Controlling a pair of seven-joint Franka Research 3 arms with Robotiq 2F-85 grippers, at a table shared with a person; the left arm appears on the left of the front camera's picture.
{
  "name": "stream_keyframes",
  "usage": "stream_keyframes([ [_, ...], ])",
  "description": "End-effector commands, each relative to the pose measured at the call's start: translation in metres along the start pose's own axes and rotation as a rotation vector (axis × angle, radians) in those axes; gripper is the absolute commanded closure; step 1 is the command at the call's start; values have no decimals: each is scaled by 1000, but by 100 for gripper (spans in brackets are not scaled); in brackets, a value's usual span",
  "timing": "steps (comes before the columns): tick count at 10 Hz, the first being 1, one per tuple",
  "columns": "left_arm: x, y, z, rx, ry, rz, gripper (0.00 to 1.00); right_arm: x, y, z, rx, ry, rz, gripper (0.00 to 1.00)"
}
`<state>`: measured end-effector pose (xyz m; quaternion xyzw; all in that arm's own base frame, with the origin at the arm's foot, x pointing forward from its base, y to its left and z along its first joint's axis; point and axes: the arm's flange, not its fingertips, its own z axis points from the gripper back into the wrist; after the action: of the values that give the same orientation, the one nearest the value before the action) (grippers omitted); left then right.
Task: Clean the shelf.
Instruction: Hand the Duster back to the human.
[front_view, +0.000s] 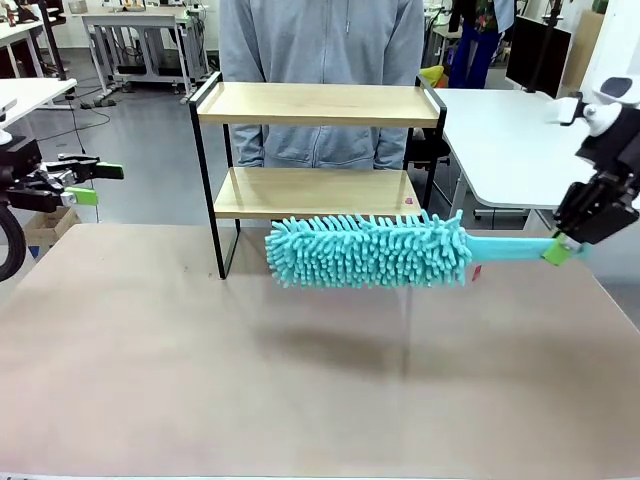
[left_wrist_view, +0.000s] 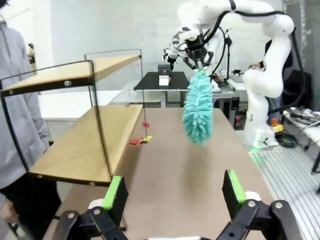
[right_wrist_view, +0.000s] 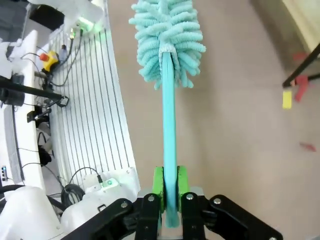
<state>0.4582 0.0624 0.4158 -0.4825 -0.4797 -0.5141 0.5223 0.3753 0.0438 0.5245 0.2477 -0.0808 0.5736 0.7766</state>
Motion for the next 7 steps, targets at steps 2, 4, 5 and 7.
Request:
stream_keyframes([
  [2, 0, -33, -21, 87, -122, 75, 0, 10, -24, 16, 22, -54, -16, 86],
  [4, 1, -20, -11, 12, -18, 12, 0, 7, -12, 3, 8, -20, 6, 86],
  [5, 1, -20, -11, 12, -18, 12, 0, 7, -12, 3, 8, -20, 6, 86],
  [7, 1, -25, -15, 25, -38, 29, 0, 11, -19, 4, 7, -11, -13, 86],
])
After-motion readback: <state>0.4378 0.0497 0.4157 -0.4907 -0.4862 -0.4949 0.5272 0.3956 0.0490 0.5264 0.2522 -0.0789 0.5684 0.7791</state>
